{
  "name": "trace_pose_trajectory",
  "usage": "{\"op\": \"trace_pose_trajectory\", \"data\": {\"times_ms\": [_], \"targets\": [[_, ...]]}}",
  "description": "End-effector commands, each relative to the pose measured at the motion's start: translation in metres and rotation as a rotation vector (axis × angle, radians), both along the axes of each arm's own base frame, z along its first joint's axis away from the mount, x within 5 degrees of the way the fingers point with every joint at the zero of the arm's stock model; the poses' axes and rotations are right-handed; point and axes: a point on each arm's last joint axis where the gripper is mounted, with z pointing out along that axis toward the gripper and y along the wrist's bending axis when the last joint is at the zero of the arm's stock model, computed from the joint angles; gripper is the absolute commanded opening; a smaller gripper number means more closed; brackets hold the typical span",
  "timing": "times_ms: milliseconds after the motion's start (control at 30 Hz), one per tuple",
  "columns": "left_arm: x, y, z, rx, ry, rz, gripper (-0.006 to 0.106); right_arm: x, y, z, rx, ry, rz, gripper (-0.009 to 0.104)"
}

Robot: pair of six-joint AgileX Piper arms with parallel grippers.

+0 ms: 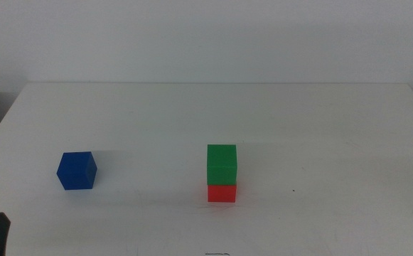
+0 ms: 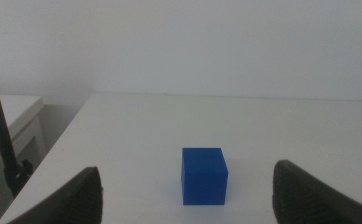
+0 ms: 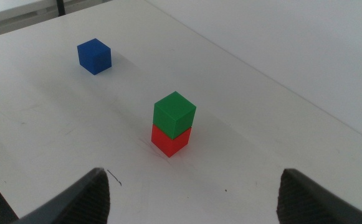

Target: Stack red cubes first, then green, then blue cubes in a specific spot.

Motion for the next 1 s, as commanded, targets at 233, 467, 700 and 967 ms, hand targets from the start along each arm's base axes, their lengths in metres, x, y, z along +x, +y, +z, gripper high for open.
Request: {"op": "trace_pose_trajectory", "data": {"times_ms": [233,467,700,967], "targets": [[0.008,0.0,0.053,0.009,0.084,0.004,0.094,0.002,0.0,0.013,0.043,-0.08,-0.012,0.082],[0.037,0.002,0.122,0.028,0.42,0.025,0.094,0.002,0.0,0.012,0.042,-0.079,-0.012,0.082],[0.073,0.002,0.157,0.029,0.66,0.037,0.094,0.002,0.0,0.012,0.042,-0.079,-0.012,0.082],[0.113,-0.001,0.156,0.009,0.817,0.024,0.094,0.002,0.0,0.012,0.042,-0.079,-0.012,0.082]]}}
